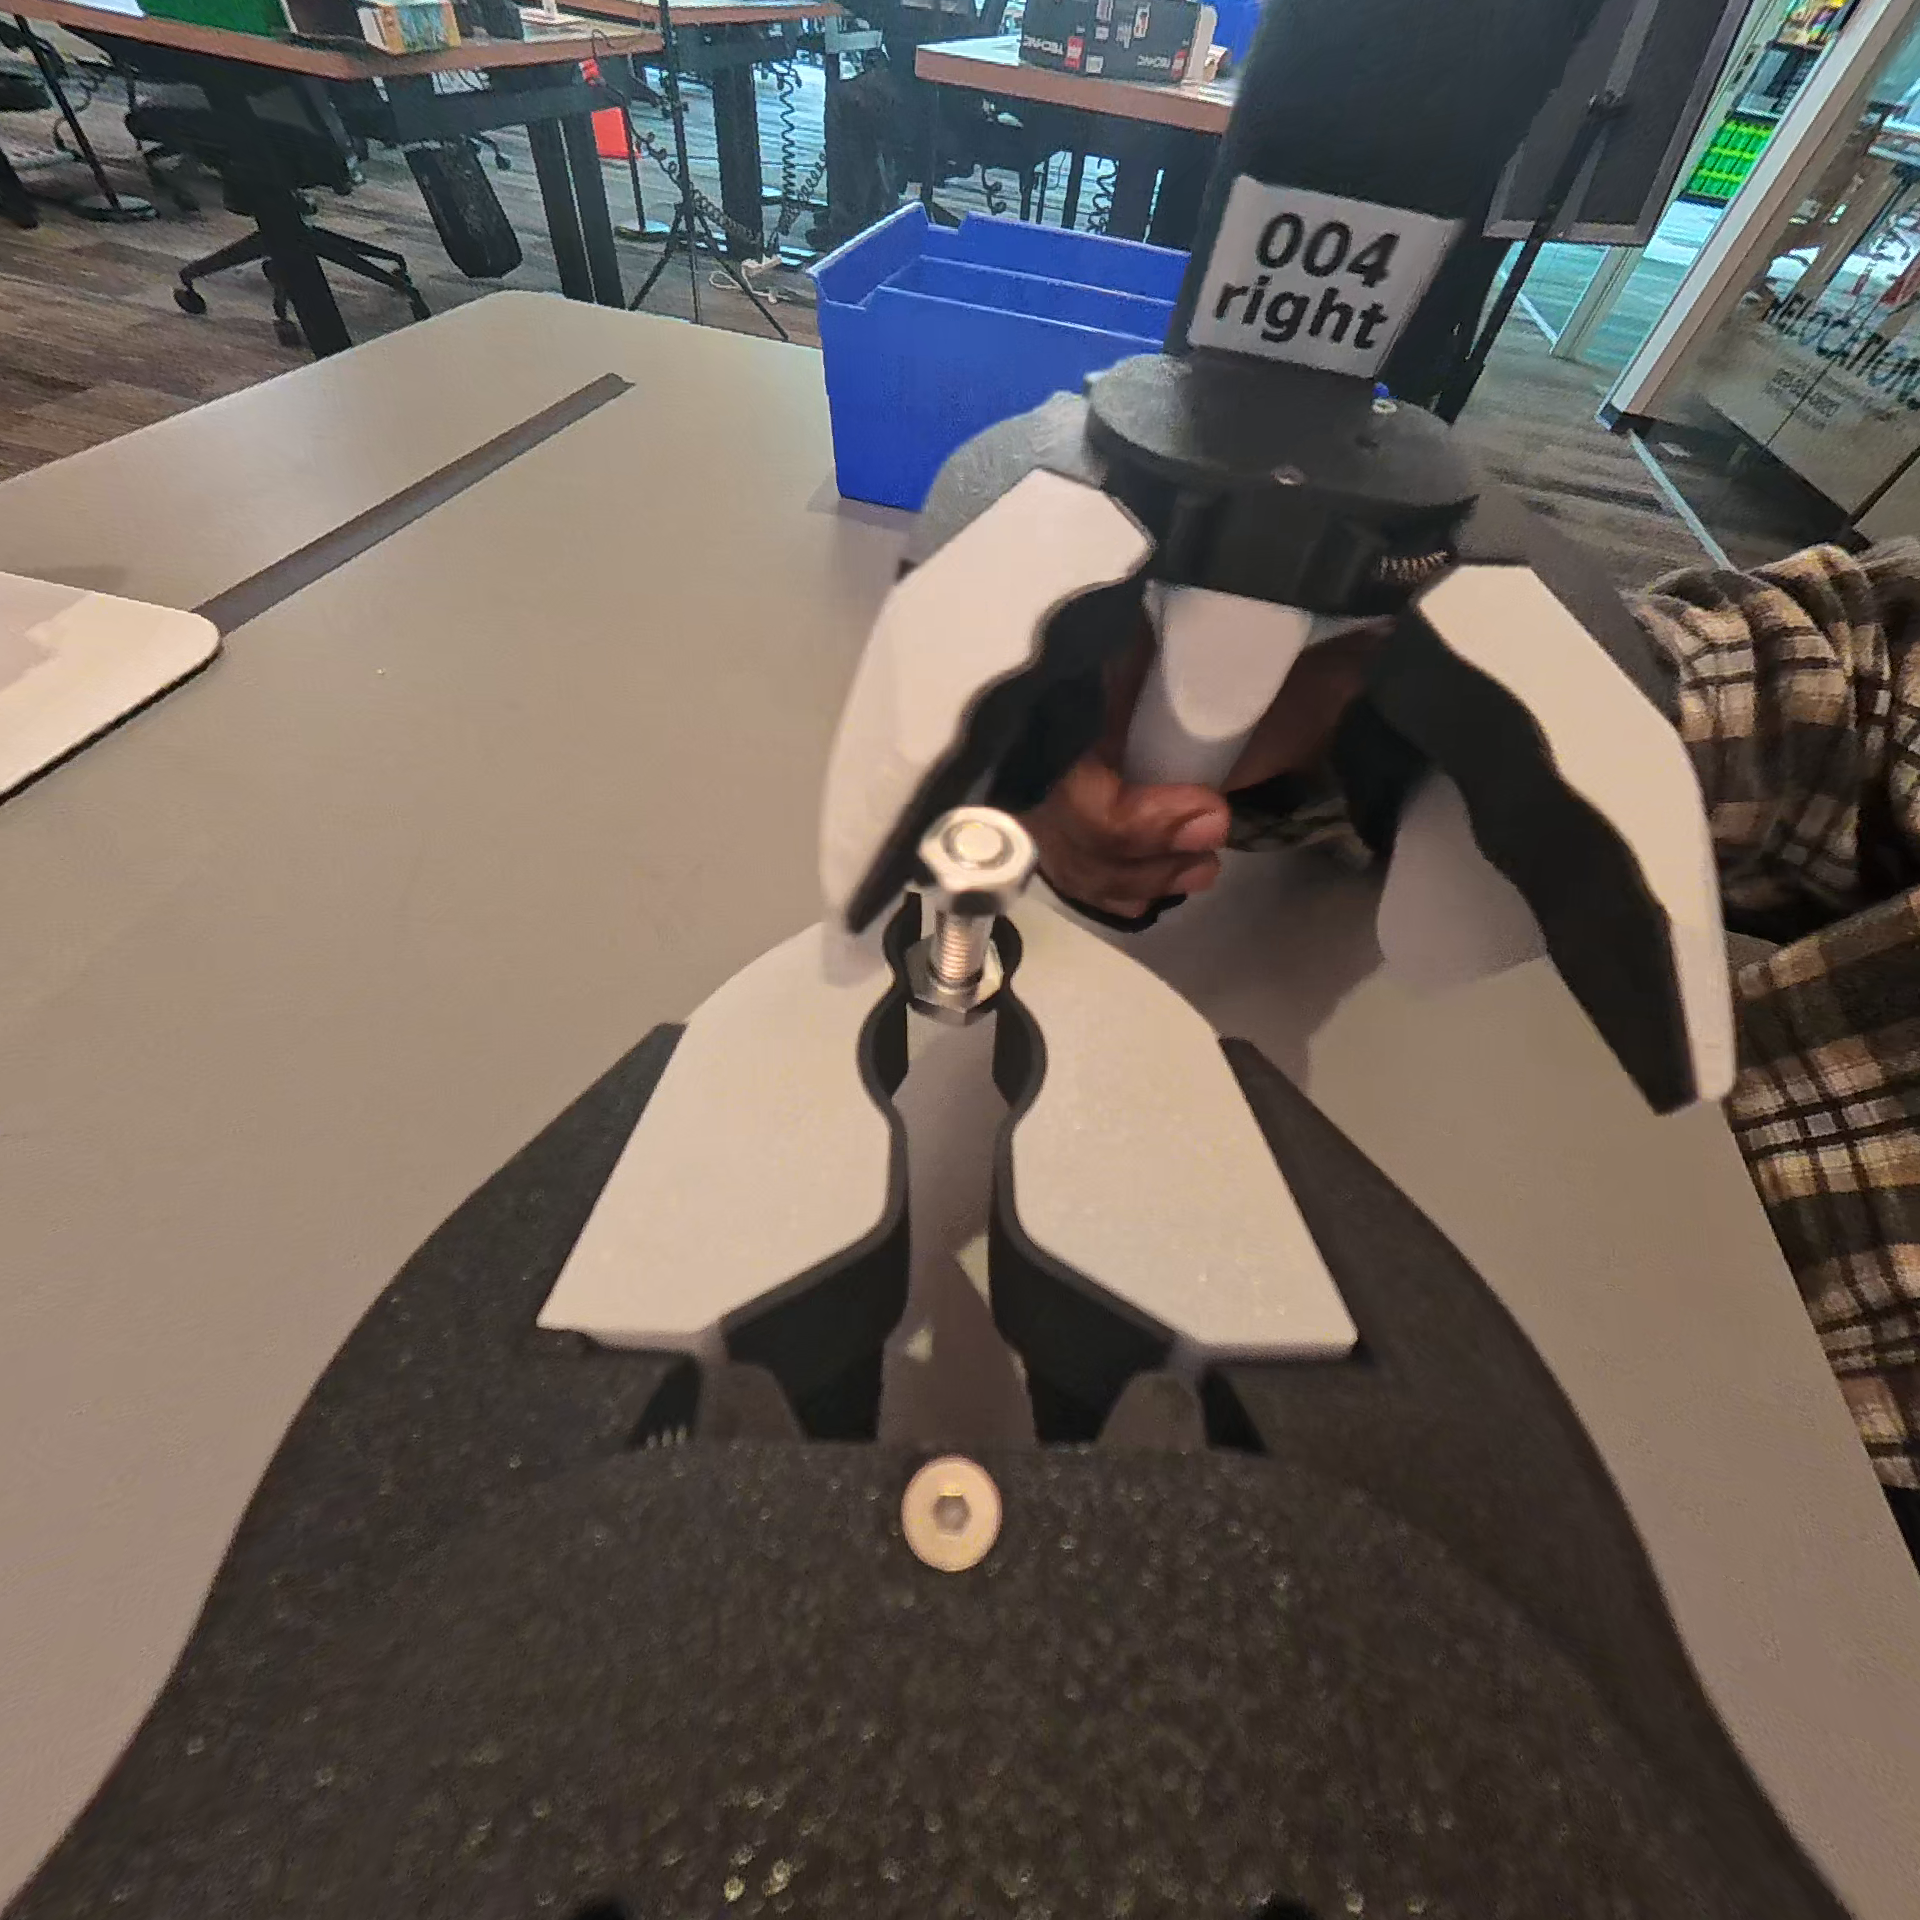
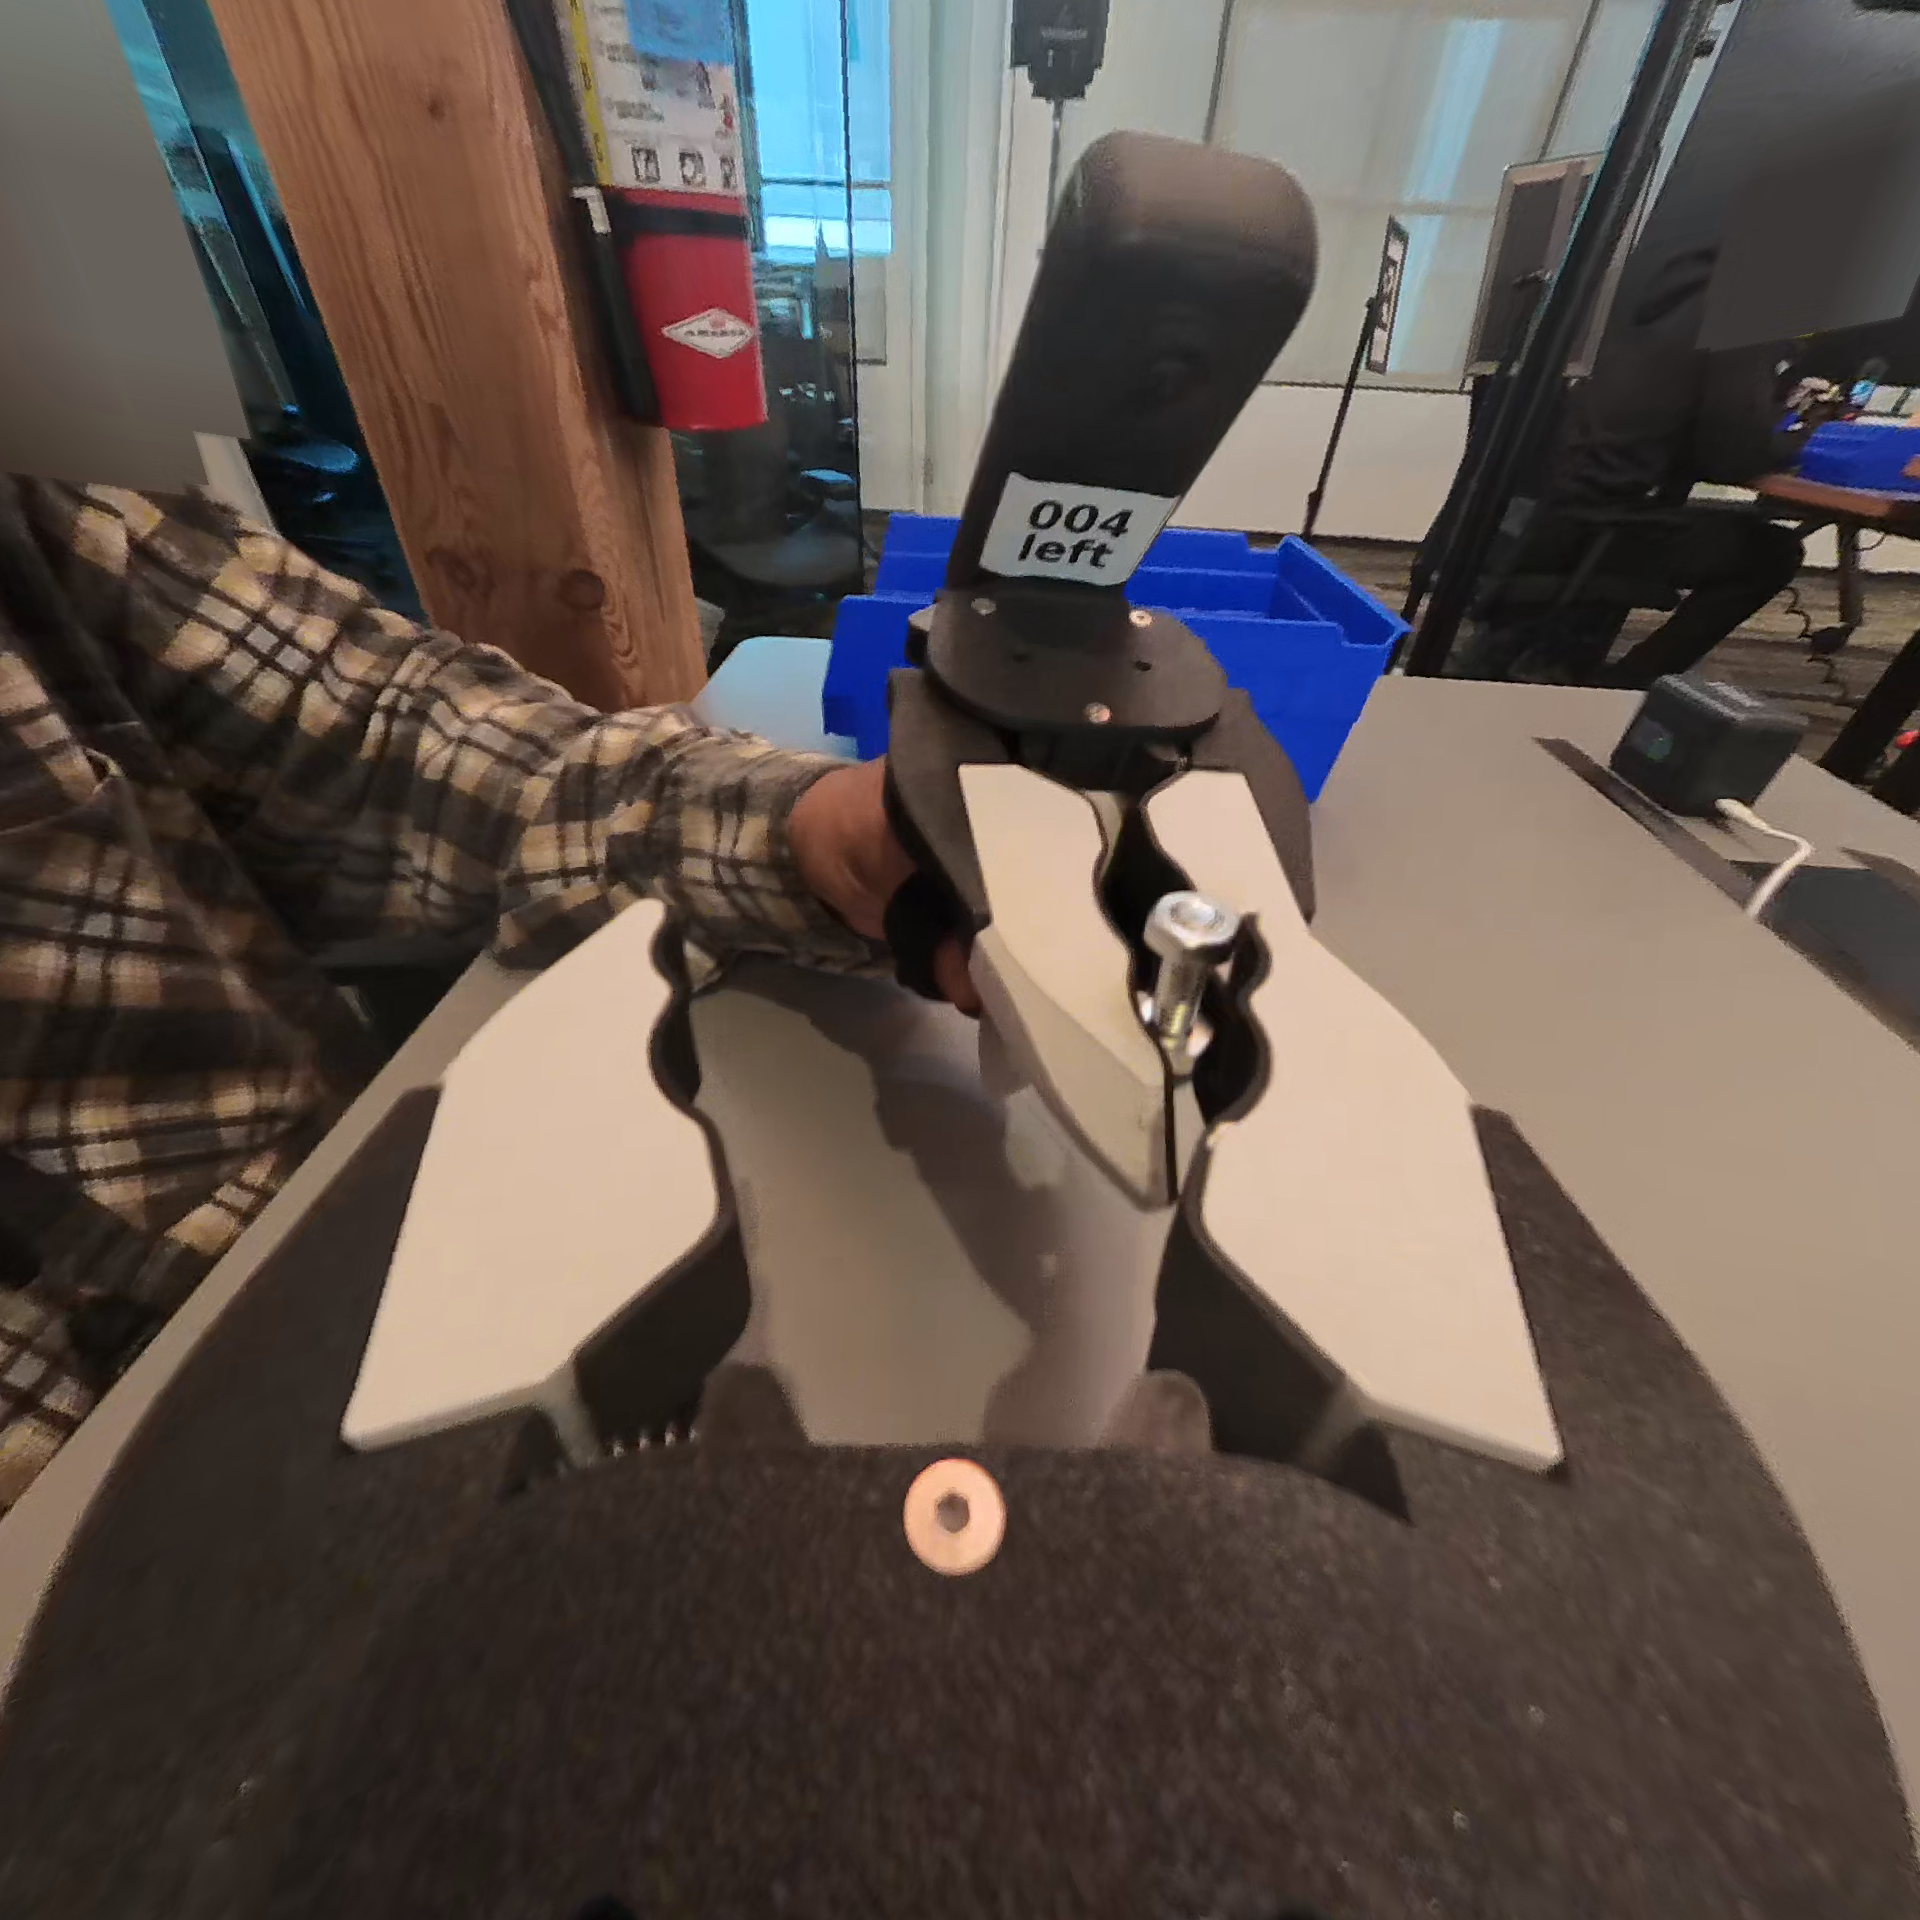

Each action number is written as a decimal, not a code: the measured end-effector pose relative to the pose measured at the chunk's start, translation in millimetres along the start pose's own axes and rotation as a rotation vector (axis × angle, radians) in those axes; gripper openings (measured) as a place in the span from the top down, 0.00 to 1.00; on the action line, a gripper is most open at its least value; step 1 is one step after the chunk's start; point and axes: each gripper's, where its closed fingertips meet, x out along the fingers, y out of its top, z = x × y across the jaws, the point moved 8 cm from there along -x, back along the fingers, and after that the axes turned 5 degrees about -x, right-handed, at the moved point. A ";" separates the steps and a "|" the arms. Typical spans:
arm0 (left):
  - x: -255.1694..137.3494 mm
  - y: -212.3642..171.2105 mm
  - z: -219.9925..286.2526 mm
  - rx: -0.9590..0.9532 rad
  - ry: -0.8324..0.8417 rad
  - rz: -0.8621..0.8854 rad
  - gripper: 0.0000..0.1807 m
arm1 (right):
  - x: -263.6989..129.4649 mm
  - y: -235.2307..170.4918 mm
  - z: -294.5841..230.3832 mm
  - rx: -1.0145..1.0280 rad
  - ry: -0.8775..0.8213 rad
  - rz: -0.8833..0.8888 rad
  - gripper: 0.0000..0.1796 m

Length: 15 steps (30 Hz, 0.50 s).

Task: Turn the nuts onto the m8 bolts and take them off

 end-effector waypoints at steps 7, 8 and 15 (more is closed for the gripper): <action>0.8 -0.5 0.2 -0.005 -0.006 -0.003 0.94 | -8.7 4.8 6.1 -0.019 -0.062 0.044 0.48; 1.9 -0.9 1.0 -0.002 -0.007 -0.008 0.94 | -4.2 3.4 6.4 -0.022 -0.049 0.032 0.48; 0.7 1.0 2.7 0.008 -0.009 -0.010 0.94 | -21.7 3.7 -3.3 -0.056 -0.059 0.014 0.54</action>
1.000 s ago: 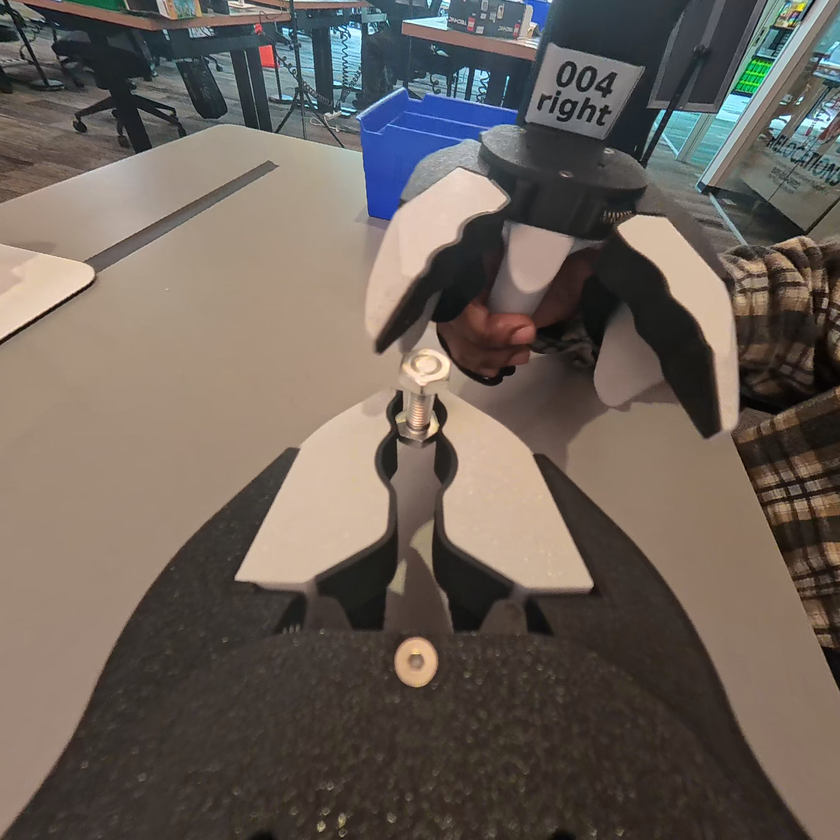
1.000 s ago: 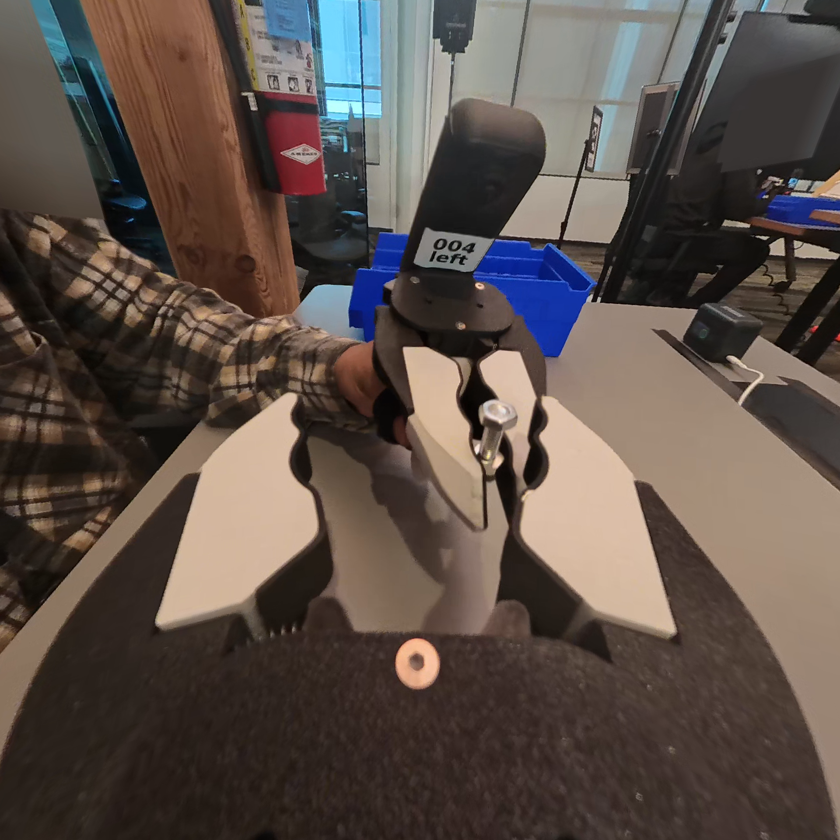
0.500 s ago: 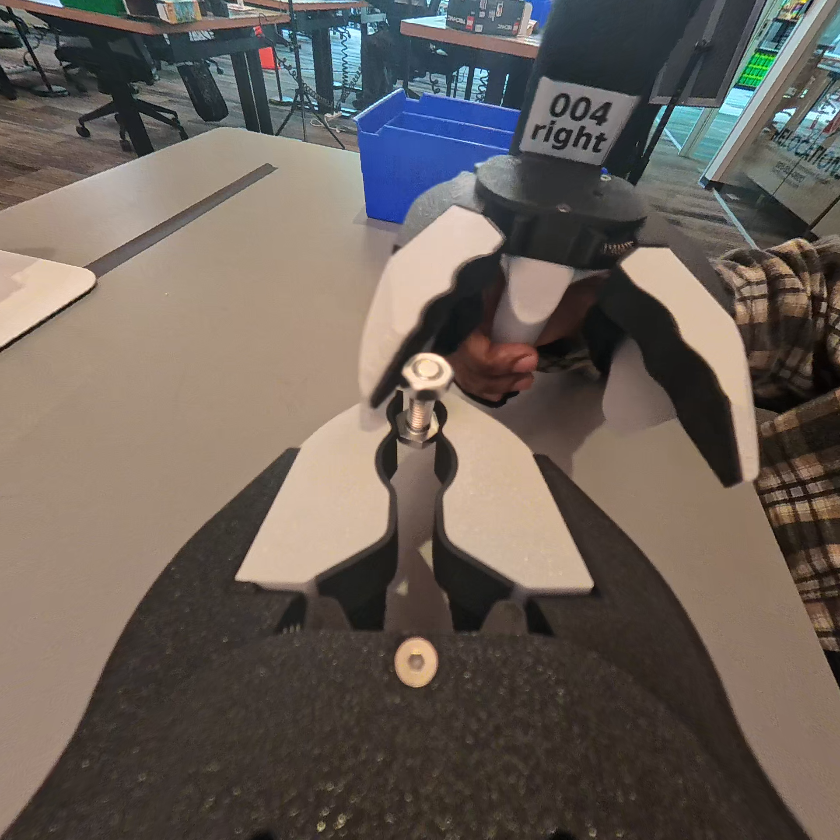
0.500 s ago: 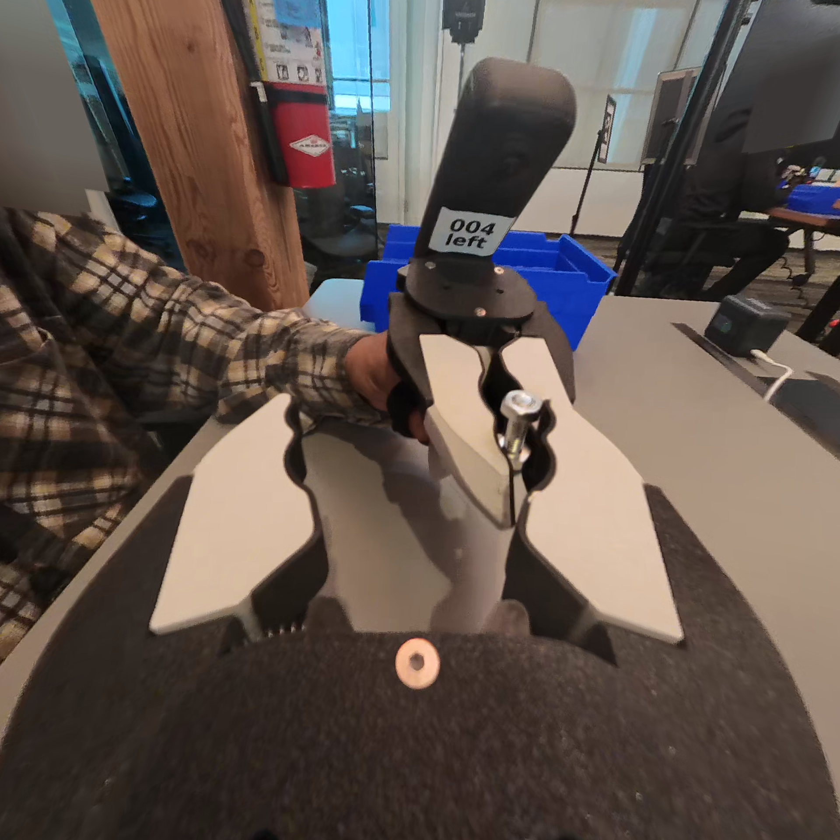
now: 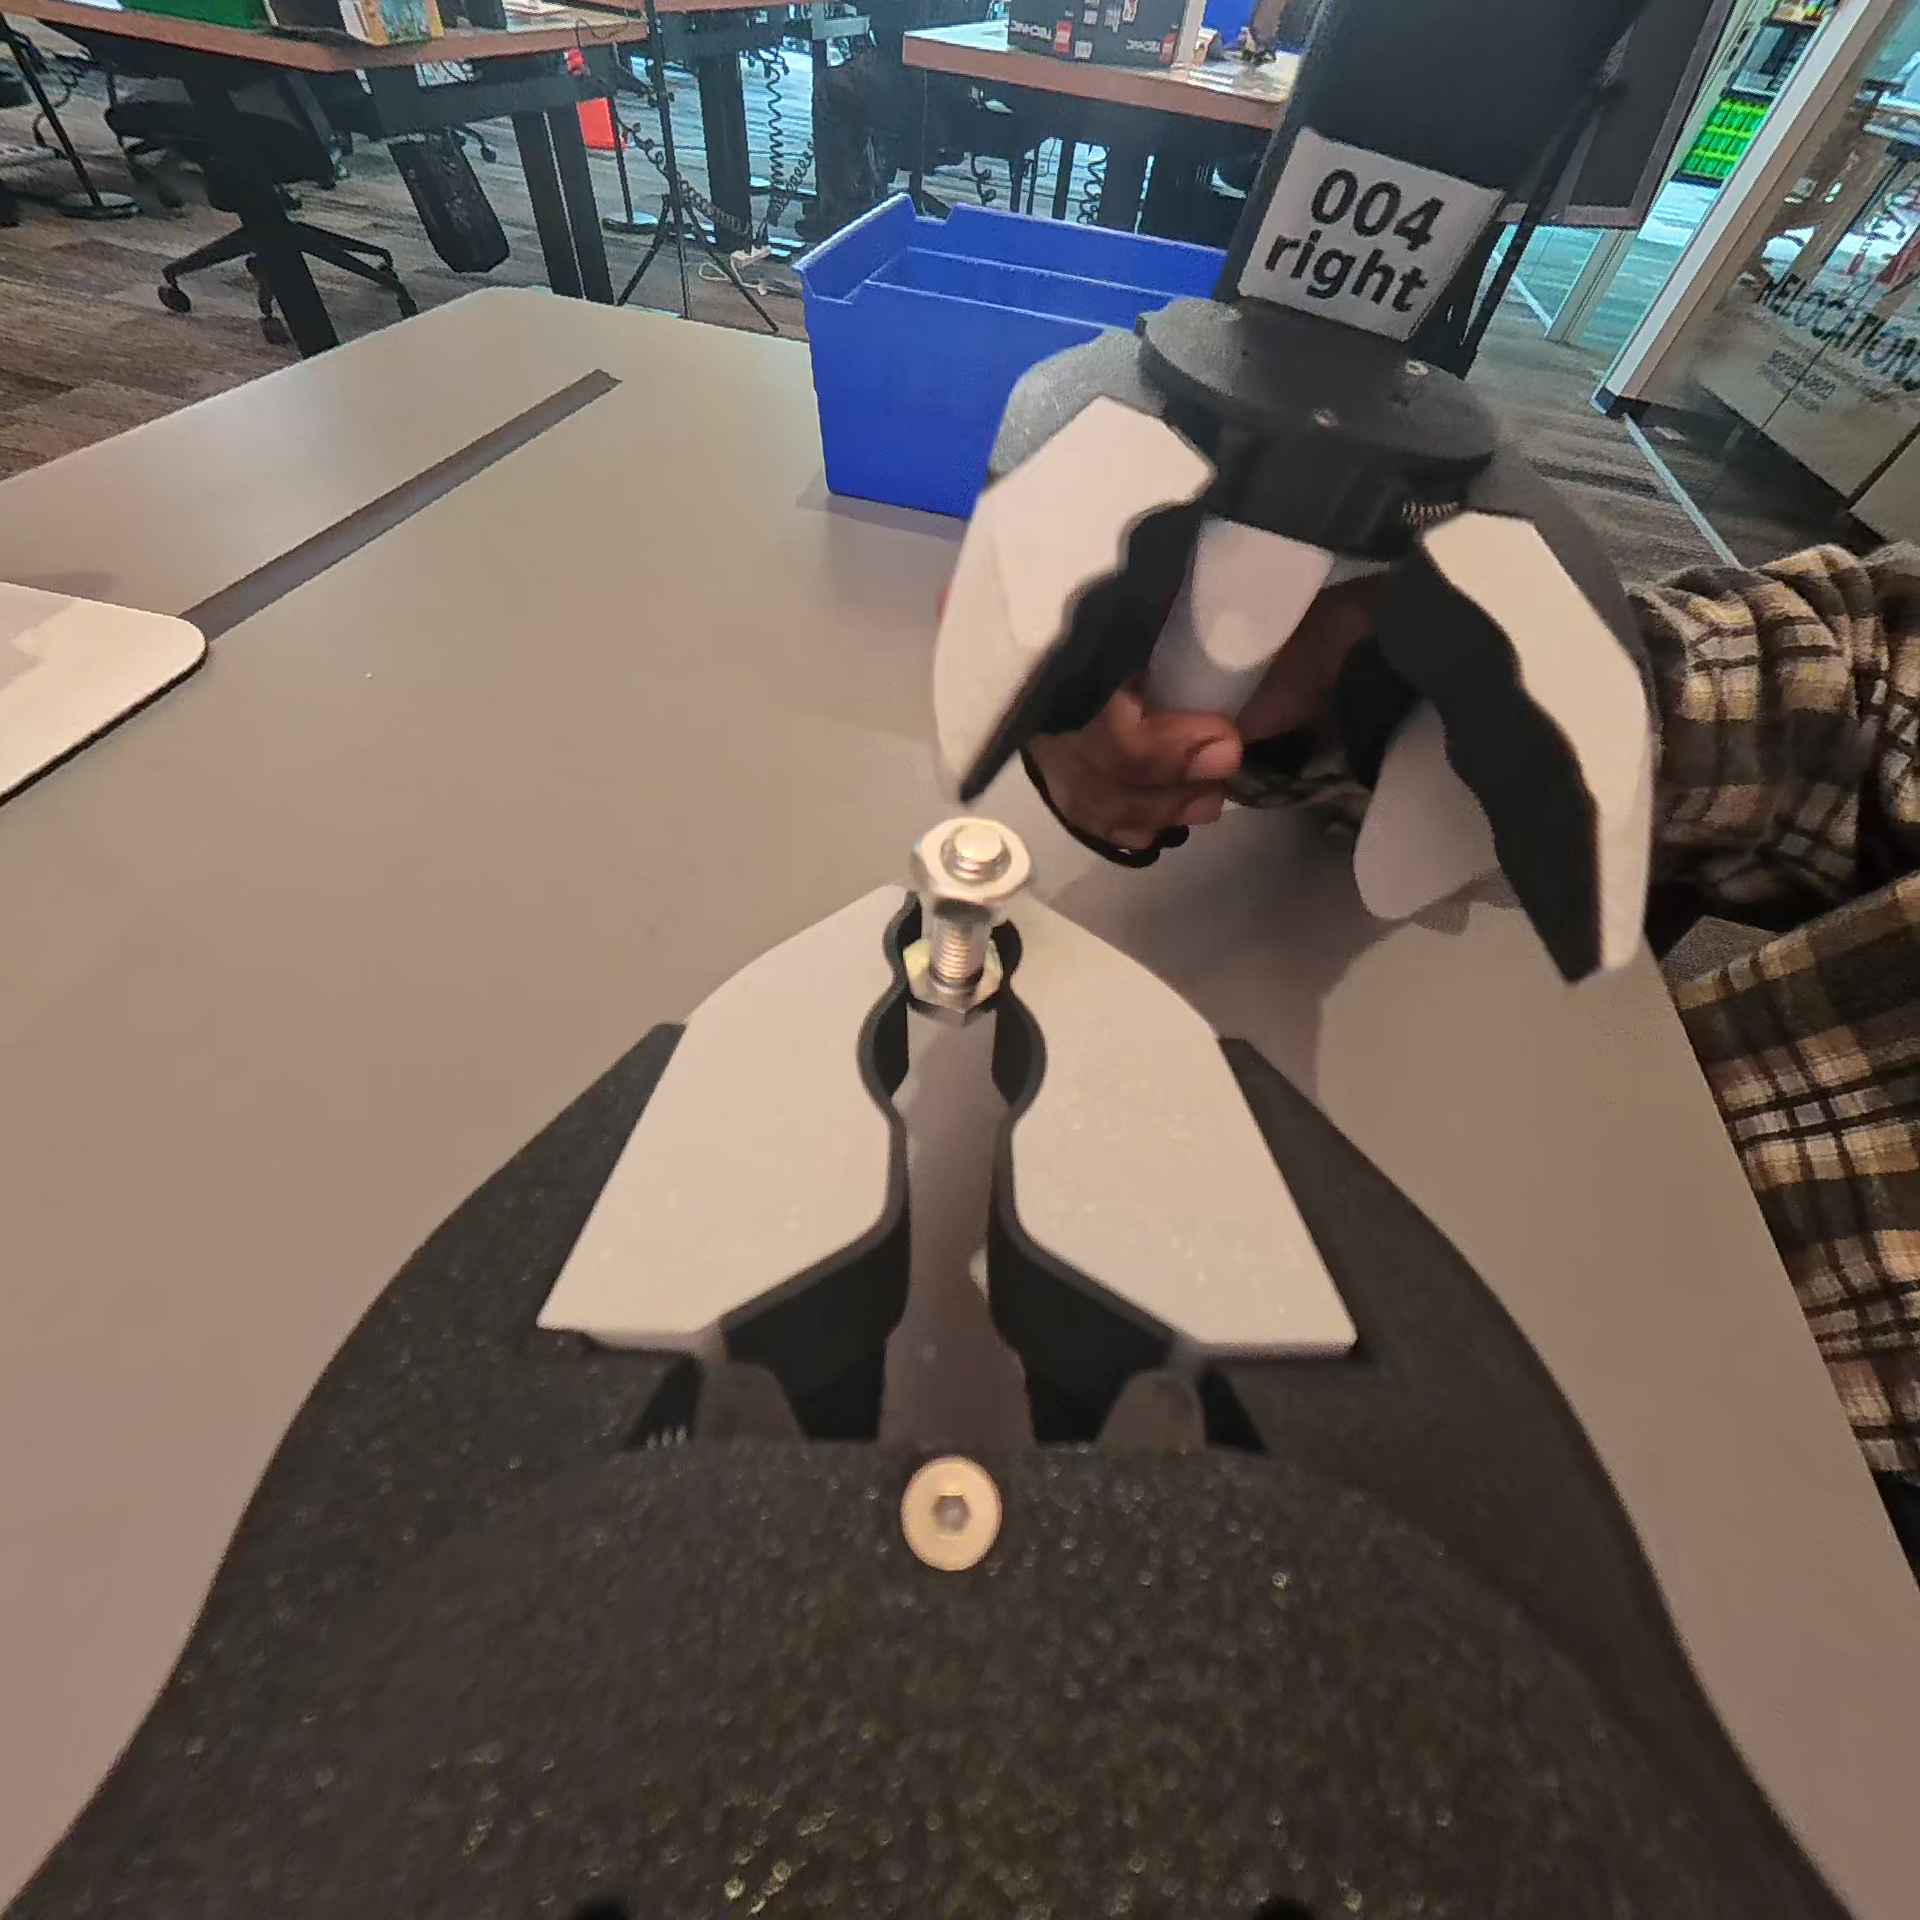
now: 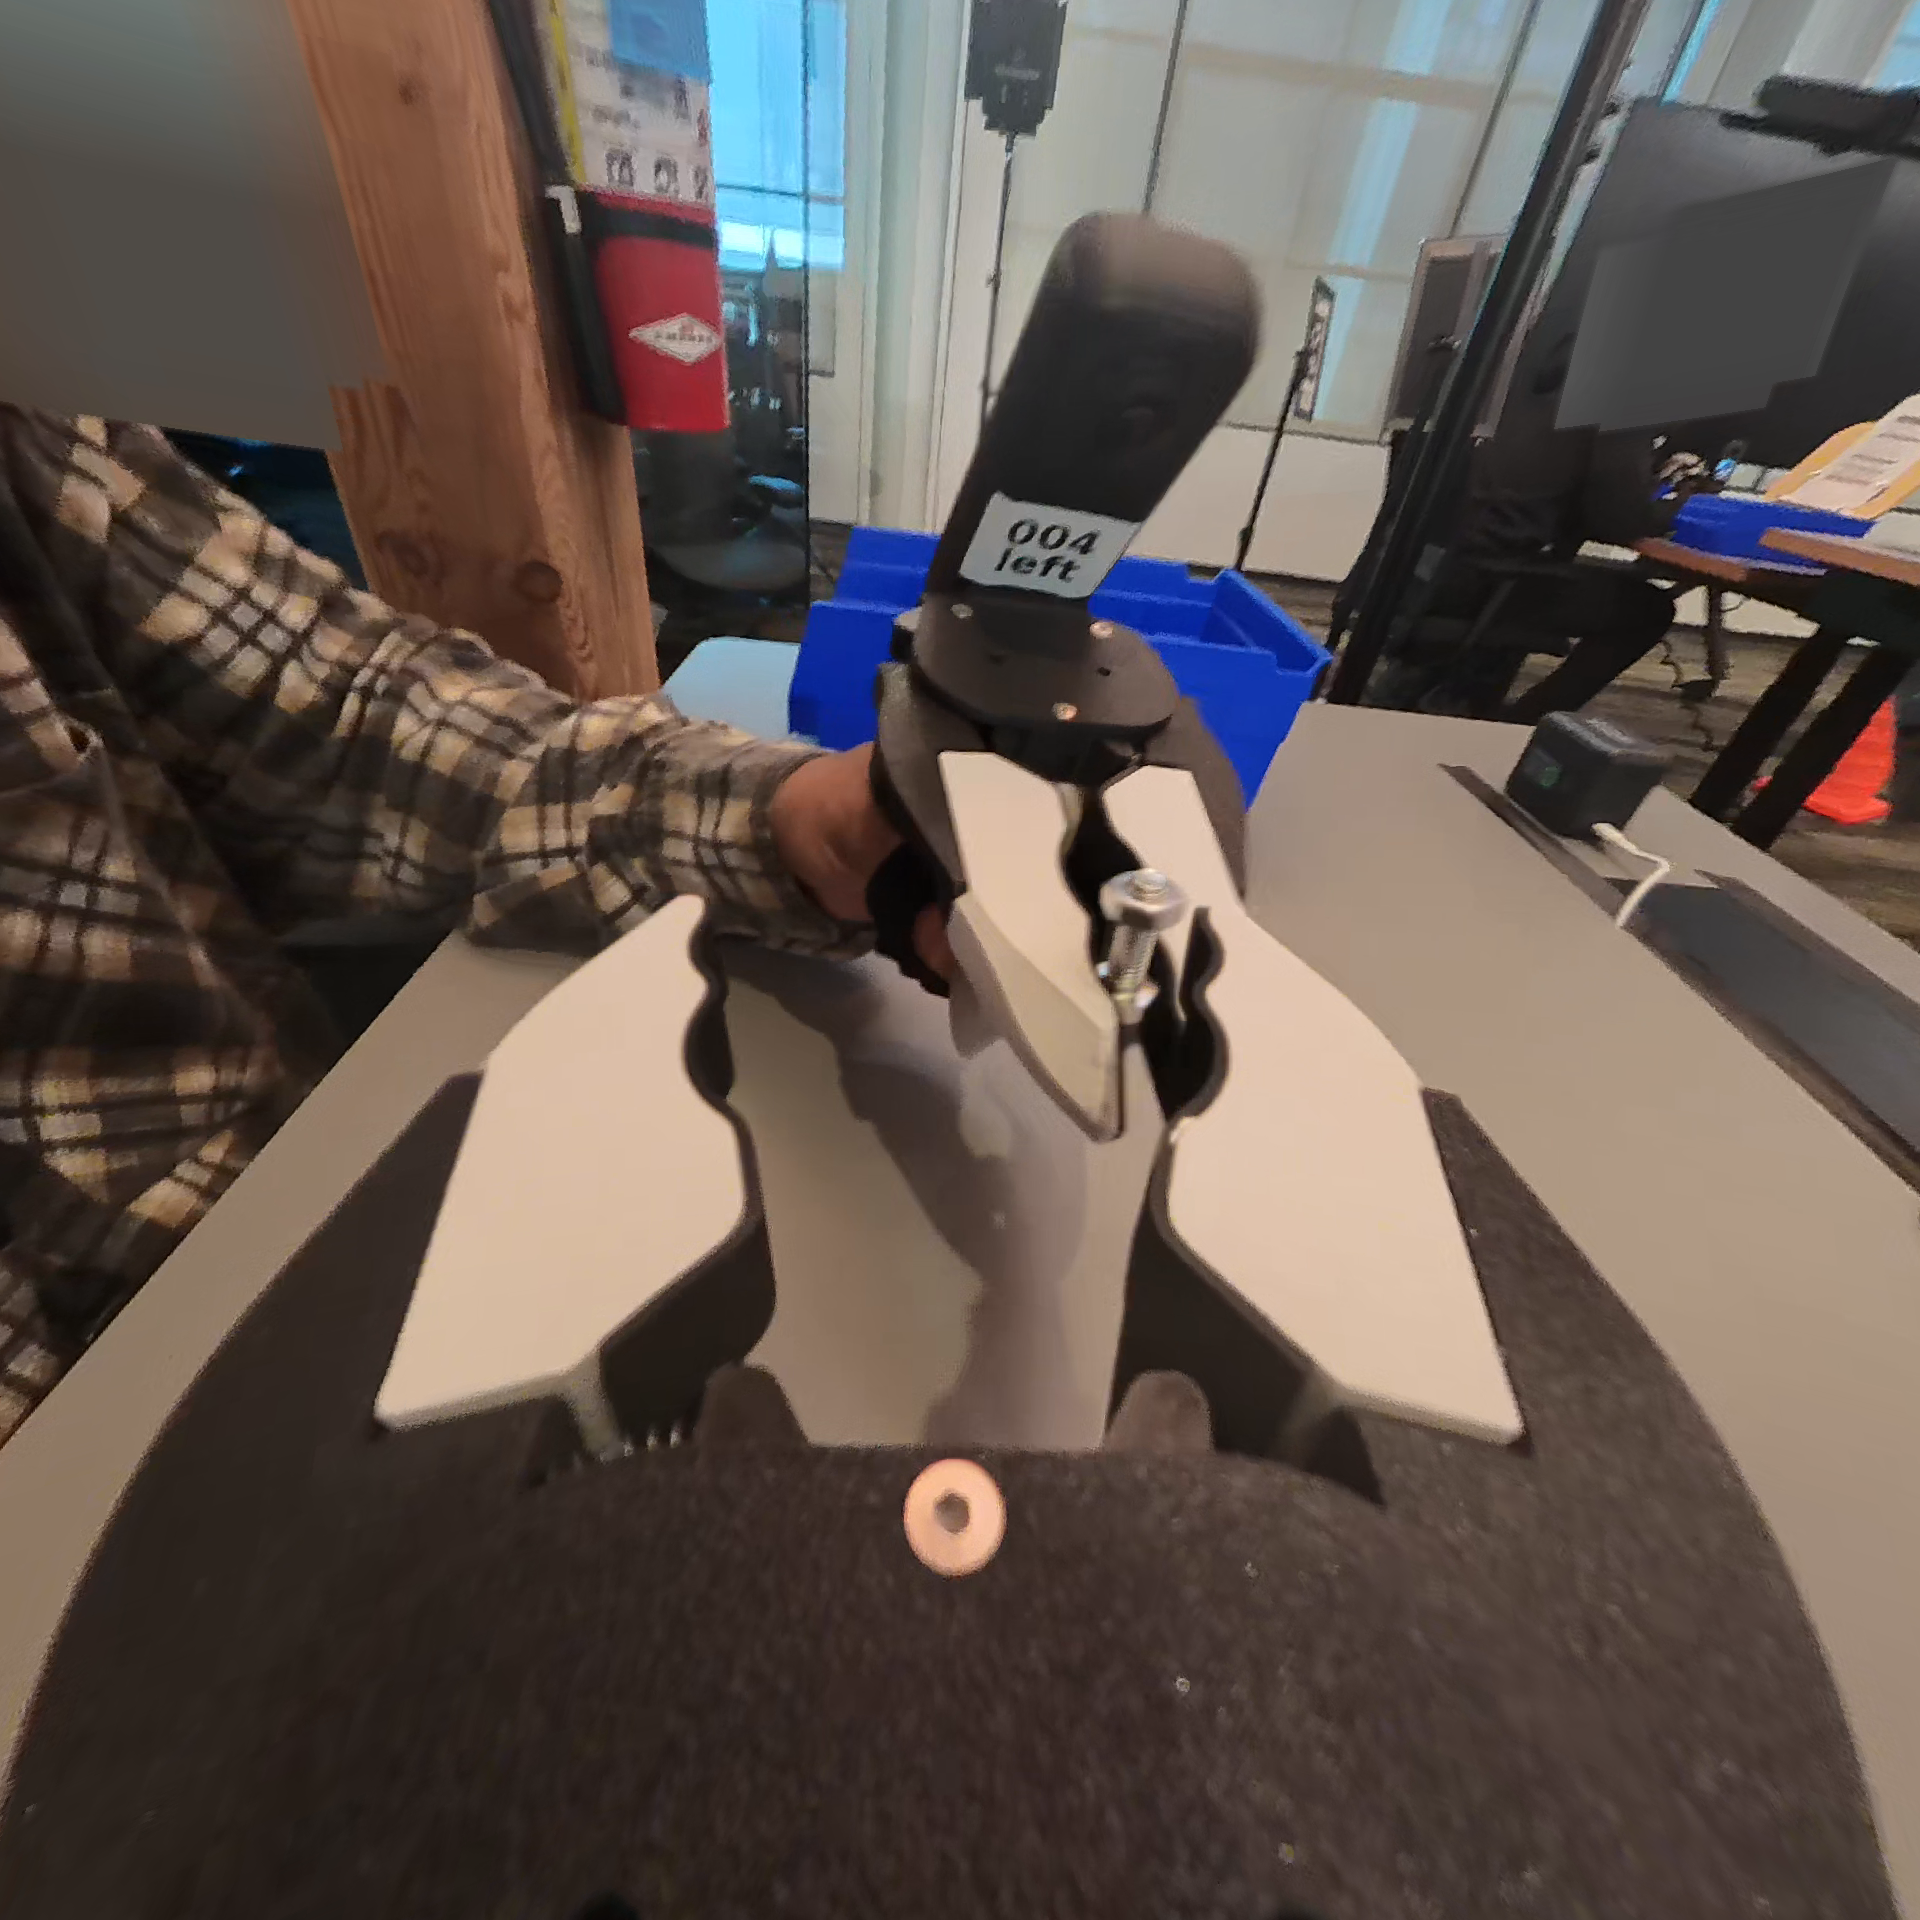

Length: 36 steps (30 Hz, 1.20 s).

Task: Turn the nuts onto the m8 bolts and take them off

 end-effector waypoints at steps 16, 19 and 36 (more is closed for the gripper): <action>4.2 -0.6 3.5 0.003 -0.006 -0.003 0.94 | 15.4 -0.8 4.8 -0.009 0.021 -0.019 0.49; 1.8 0.8 3.1 0.005 -0.001 0.005 0.94 | 9.6 -2.9 -2.9 -0.017 0.041 -0.042 0.49; 2.4 0.4 2.8 -0.005 -0.009 0.012 0.94 | 6.9 3.5 3.9 -0.022 -0.011 0.010 0.50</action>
